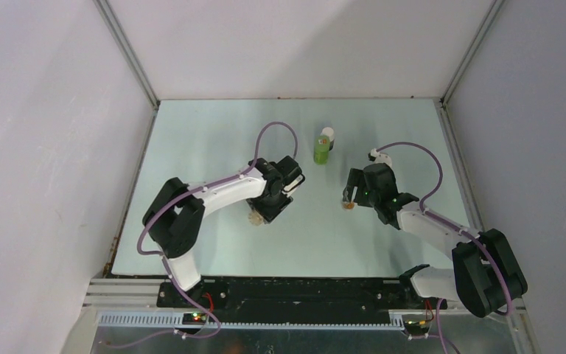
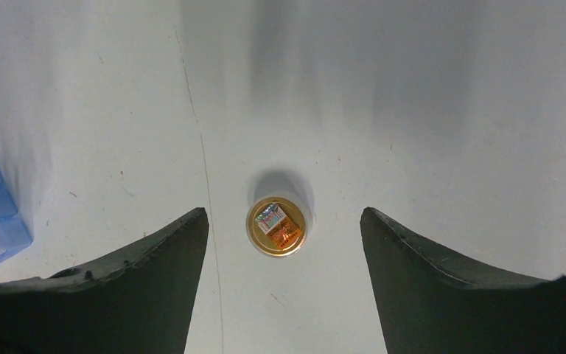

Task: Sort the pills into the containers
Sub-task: Pour the pill into the pill container.

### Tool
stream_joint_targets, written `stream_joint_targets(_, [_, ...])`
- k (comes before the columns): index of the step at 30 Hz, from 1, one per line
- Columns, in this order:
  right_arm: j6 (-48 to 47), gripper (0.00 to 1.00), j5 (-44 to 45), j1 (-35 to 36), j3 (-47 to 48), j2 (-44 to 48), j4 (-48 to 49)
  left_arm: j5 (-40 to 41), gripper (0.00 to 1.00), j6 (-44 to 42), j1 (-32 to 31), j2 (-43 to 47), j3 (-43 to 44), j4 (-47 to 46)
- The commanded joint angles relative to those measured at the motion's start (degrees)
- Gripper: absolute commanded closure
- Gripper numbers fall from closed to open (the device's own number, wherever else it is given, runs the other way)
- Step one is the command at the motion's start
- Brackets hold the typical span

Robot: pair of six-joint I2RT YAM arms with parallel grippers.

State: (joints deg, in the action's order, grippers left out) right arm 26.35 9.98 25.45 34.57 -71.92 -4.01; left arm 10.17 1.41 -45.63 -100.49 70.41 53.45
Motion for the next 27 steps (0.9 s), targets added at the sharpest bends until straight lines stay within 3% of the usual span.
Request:
stream_joint_targets(1, [0.55, 0.20, 0.02, -0.41, 0.41, 0.92, 1.36, 0.95, 1.00, -1.32, -0.37, -1.19, 2.97, 1.89])
stream_joint_targets(12, [0.89, 0.21, -0.57, -0.54, 0.41, 0.64, 1.45, 5.70, 1.00, -1.32, -1.36, -3.69, 4.97, 4.26])
stream_joint_targets(27, [0.95, 0.21, -0.76, -0.64, 0.41, 0.64, 1.07, 5.75, 1.00, -3.42, -2.18, -5.92, 7.99, 7.41])
